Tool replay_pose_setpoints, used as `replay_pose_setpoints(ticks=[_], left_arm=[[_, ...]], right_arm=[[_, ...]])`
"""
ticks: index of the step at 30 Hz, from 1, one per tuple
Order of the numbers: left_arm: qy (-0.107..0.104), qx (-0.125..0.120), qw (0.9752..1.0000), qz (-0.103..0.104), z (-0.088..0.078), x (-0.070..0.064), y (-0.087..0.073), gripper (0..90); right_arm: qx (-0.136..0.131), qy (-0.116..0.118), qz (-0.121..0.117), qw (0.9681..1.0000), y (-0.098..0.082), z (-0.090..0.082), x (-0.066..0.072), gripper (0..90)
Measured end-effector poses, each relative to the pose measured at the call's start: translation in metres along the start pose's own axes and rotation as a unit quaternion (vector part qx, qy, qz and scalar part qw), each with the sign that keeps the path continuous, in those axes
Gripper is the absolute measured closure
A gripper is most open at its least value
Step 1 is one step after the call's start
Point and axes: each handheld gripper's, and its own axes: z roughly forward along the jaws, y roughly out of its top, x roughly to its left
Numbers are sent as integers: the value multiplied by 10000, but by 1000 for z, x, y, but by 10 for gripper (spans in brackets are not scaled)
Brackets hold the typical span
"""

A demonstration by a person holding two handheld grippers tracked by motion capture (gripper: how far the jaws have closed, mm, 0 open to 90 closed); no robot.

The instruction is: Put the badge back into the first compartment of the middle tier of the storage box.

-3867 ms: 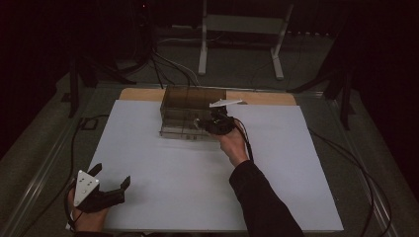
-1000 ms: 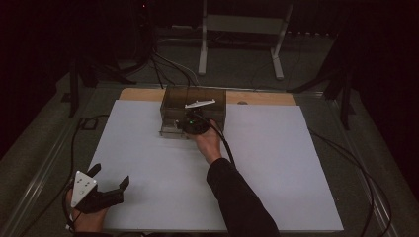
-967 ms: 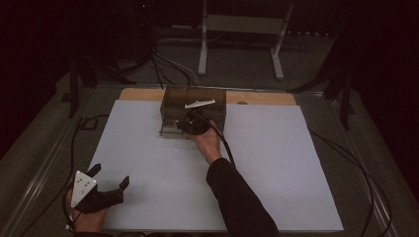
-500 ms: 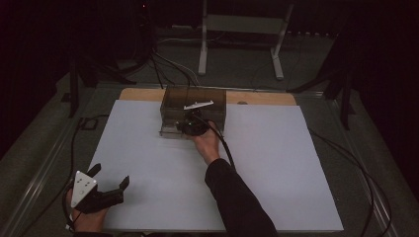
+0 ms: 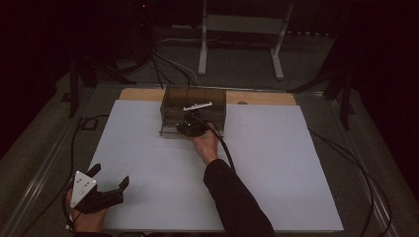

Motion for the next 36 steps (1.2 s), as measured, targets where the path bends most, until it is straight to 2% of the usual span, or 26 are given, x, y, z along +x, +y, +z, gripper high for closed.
replay_pose_setpoints(ticks=[20,24,27,30,36], left_arm=[[-12,1,10000,1,0,0,0,3],[-15,-4,10000,1,0,-1,0,4],[-16,0,10000,4,0,-1,0,3],[-20,5,10000,13,1,-1,0,3],[-22,14,10000,28,1,-2,0,3]], right_arm=[[55,-24,56,10000,-2,4,-1,855],[23,-98,-3,9999,-1,3,0,775],[-24,-179,-83,9998,-1,1,0,676],[-118,-199,-53,9997,0,-2,0,565],[-212,-223,-131,9994,3,-9,1,406]])
